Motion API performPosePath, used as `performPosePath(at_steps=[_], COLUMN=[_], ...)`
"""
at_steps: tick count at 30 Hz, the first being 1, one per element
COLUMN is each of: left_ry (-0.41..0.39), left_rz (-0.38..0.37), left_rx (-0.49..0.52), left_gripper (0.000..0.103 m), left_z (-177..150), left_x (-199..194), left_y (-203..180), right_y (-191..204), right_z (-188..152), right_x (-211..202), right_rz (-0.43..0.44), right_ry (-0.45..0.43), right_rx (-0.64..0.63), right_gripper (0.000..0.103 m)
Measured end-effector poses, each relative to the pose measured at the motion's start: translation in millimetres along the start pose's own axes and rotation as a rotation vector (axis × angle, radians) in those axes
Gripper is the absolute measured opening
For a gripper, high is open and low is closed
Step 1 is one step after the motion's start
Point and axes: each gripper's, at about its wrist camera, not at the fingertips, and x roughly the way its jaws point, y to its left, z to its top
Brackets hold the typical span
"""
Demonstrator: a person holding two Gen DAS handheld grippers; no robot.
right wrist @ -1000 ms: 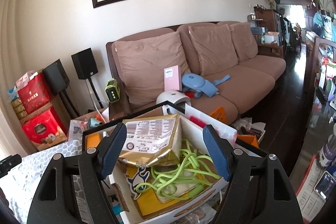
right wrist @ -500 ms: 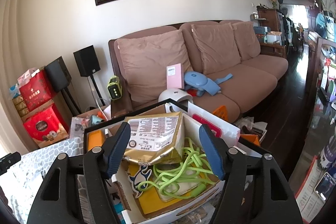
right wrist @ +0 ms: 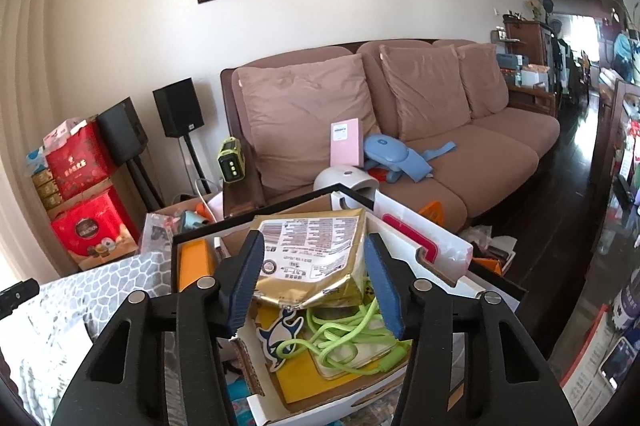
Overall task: Organize objects
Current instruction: 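Move both tools from the box over the bed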
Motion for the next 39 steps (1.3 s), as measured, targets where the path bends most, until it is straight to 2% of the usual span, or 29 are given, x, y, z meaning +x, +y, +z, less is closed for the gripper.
performPosePath(at_steps=[8, 15, 18, 31, 39], left_ry=[0.010, 0.023, 0.018, 0.016, 0.002], left_rz=[-0.001, -0.015, -0.014, 0.023, 0.058], left_rx=[0.013, 0.014, 0.012, -0.009, -0.047], left_gripper=[0.030, 0.007, 0.001, 0.001, 0.017], left_z=[-3, -4, -4, -8, -7], left_x=[-1, 0, 0, -6, -12], left_y=[3, 7, 7, 28, 48], right_y=[7, 16, 20, 43, 45], right_z=[-1, -3, -3, -8, -9], right_x=[-2, -2, -1, 0, 1], right_rz=[0.023, 0.051, 0.071, 0.120, 0.115], right_ry=[0.003, 0.012, 0.022, 0.049, 0.054], right_rx=[-0.025, -0.046, -0.050, -0.086, -0.089], right_gripper=[0.039, 0.020, 0.015, 0.017, 0.030])
